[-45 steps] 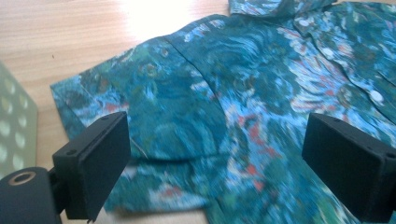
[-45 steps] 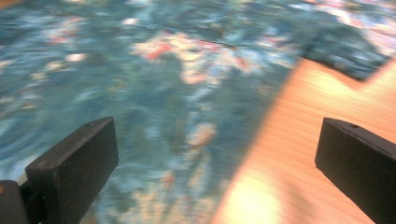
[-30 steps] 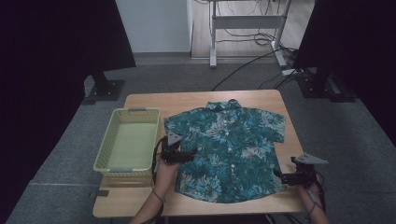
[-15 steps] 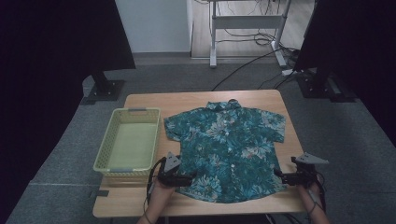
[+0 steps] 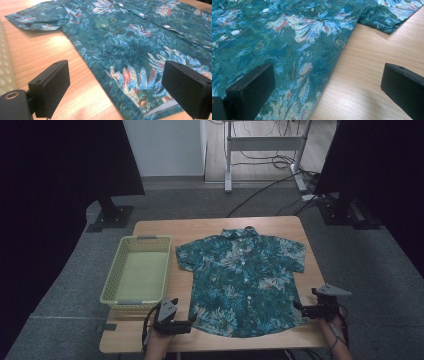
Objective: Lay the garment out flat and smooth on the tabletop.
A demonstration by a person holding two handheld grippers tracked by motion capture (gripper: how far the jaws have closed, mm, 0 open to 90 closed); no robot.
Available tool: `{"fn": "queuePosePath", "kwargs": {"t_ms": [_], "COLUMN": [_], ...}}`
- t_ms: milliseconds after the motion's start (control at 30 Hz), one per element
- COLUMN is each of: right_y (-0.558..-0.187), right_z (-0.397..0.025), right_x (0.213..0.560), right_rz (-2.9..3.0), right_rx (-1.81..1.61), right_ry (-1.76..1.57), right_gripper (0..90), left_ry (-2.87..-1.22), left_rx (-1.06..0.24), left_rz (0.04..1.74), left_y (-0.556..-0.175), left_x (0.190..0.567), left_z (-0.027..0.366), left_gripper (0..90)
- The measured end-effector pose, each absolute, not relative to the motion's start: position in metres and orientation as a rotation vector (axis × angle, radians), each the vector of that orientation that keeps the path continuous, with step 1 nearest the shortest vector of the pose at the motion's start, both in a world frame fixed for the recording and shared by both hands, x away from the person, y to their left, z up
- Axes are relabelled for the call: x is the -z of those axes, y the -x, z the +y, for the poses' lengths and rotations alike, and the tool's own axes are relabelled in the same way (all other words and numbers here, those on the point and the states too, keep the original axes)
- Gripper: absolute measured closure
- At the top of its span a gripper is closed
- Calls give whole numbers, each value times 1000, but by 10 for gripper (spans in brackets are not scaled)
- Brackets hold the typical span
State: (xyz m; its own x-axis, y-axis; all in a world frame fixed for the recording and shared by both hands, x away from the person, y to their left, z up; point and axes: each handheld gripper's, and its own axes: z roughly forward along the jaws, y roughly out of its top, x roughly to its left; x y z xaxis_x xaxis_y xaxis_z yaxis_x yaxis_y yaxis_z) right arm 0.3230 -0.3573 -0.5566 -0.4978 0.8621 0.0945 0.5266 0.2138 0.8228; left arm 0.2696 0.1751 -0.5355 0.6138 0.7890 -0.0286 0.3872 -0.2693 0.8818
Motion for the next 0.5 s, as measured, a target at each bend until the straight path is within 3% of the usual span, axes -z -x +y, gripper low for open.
{"fn": "queuePosePath", "kwargs": {"t_ms": [500], "right_y": [-323], "right_z": [-357], "right_x": [557], "right_rz": [2111], "right_rx": [-1175], "right_ry": [-1293], "right_gripper": [0], "left_ry": [-1798], "left_rx": [-565], "left_rz": [991], "left_y": [-252], "left_x": [546], "left_z": [207], "left_gripper": [79]}}
